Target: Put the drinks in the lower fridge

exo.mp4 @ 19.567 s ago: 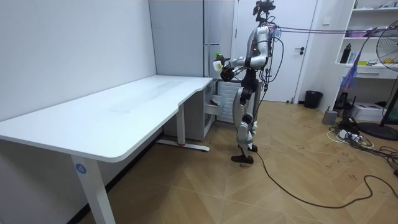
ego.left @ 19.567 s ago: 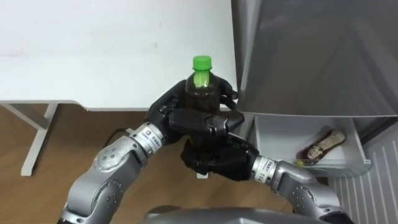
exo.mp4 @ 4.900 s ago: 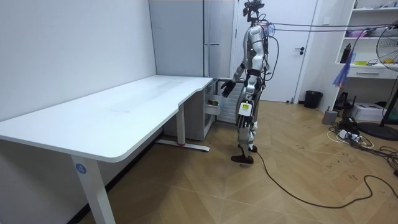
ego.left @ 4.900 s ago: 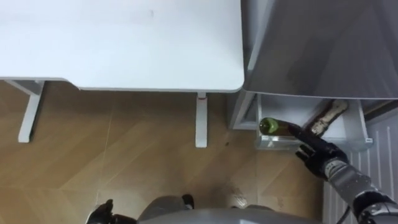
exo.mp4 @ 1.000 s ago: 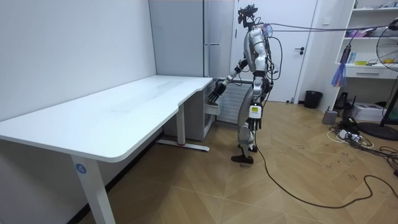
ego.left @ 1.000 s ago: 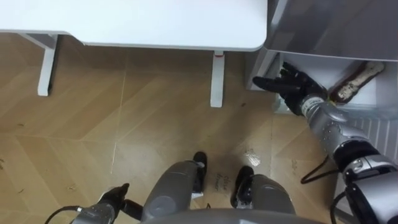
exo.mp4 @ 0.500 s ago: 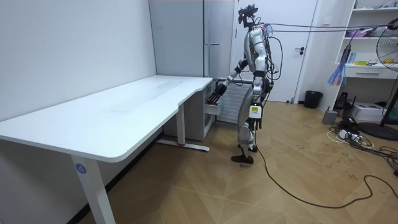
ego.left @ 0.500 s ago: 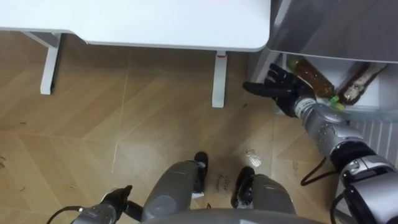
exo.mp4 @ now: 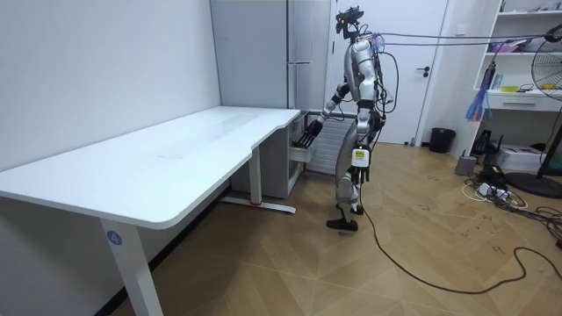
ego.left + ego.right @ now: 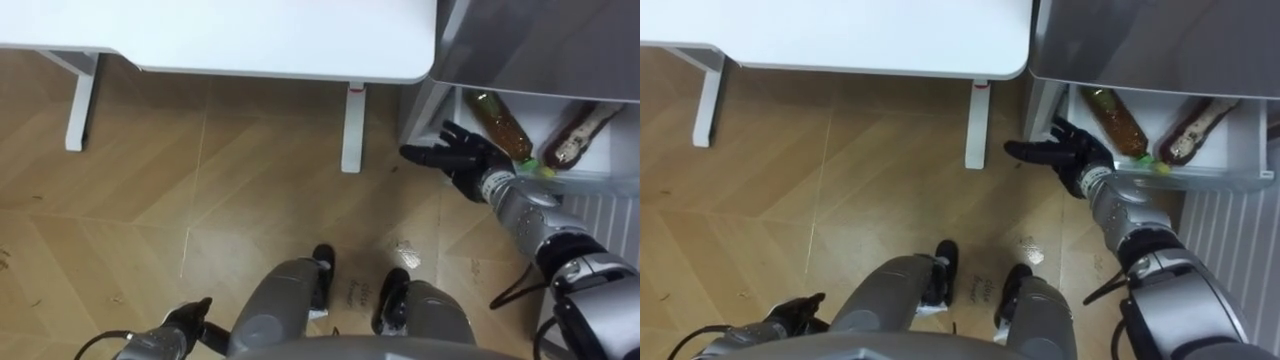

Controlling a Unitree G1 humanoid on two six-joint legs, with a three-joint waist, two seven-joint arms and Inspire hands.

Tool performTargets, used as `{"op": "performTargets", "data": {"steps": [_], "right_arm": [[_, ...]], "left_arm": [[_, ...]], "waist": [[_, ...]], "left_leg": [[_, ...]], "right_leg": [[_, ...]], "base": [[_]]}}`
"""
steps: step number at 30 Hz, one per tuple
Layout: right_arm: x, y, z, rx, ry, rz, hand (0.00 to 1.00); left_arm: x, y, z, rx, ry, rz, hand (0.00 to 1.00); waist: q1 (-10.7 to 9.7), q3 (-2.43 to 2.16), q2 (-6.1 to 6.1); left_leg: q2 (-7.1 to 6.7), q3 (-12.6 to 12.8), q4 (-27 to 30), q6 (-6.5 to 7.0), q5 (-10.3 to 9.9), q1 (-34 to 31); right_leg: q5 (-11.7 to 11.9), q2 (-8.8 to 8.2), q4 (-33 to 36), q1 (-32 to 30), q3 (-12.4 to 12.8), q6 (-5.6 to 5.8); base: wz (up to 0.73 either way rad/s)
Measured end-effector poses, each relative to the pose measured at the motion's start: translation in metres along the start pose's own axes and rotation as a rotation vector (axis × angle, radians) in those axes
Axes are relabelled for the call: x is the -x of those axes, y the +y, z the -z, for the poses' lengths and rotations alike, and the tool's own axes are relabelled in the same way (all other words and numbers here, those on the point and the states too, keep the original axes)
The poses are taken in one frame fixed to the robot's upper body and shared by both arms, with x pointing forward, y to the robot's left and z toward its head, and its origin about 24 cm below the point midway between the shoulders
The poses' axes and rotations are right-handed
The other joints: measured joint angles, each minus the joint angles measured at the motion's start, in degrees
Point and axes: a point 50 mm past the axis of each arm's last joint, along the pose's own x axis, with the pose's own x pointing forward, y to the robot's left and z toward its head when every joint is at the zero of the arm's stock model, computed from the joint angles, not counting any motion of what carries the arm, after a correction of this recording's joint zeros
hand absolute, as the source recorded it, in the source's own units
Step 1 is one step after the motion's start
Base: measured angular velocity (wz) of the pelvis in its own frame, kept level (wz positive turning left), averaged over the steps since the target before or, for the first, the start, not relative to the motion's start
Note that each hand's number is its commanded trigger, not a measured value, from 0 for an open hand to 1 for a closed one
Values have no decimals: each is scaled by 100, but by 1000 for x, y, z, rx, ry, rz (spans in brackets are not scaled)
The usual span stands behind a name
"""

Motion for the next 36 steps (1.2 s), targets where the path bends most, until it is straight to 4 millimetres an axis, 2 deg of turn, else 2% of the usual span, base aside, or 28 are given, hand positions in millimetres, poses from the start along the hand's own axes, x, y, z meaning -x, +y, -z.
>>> {"op": "performTargets", "data": {"steps": [4,10,16,18,21,23,27,31,36], "right_arm": [[2,-7,8,-17,27,39,0],[7,-18,14,-64,14,149,0],[16,-28,26,-48,-8,283,0],[18,-28,31,-47,-19,316,0],[23,-30,41,-45,-14,377,0],[25,-33,47,-55,-3,434,0],[27,-34,46,-71,-22,498,0],[27,-28,53,-172,-27,536,0],[36,-35,74,-344,33,608,0]], "left_arm": [[0,0,1,0,1,-1,0],[1,0,7,2,5,-47,0],[2,-1,15,6,17,-81,0],[2,-1,15,8,18,-95,0],[2,0,14,19,10,-117,0],[2,-2,13,27,0,-131,0],[1,-8,12,36,-4,-137,0],[1,-10,15,40,-1,-155,0],[3,-12,19,86,-4,-166,0]], "waist": [[-29,1,-16],[-178,-14,-44],[-355,-88,-106],[-424,-90,-104],[-442,-99,-91],[-449,-121,-58],[-489,-160,-2],[-597,-164,-11],[-588,-161,1]], "left_leg": [[-1,-2,66,0,0,-3],[10,-28,58,-1,-1,13],[17,-29,92,-1,-1,30],[15,-28,89,-1,-1,50],[21,-3,77,0,-1,76],[23,21,64,1,0,103],[15,52,33,4,3,153],[22,57,-28,0,6,230],[40,61,-58,1,-1,257]], "right_leg": [[0,-2,7,4,-4,0],[-3,47,-15,38,36,7],[15,65,-16,87,26,8],[16,62,-16,99,35,11],[18,71,-11,90,96,15],[26,72,-7,88,125,20],[37,66,-10,110,156,27],[35,72,-53,178,160,28],[61,111,-190,254,156,41]], "base": [[0],[0],[0],[-2],[-8],[-9],[-6],[0],[0]]}}
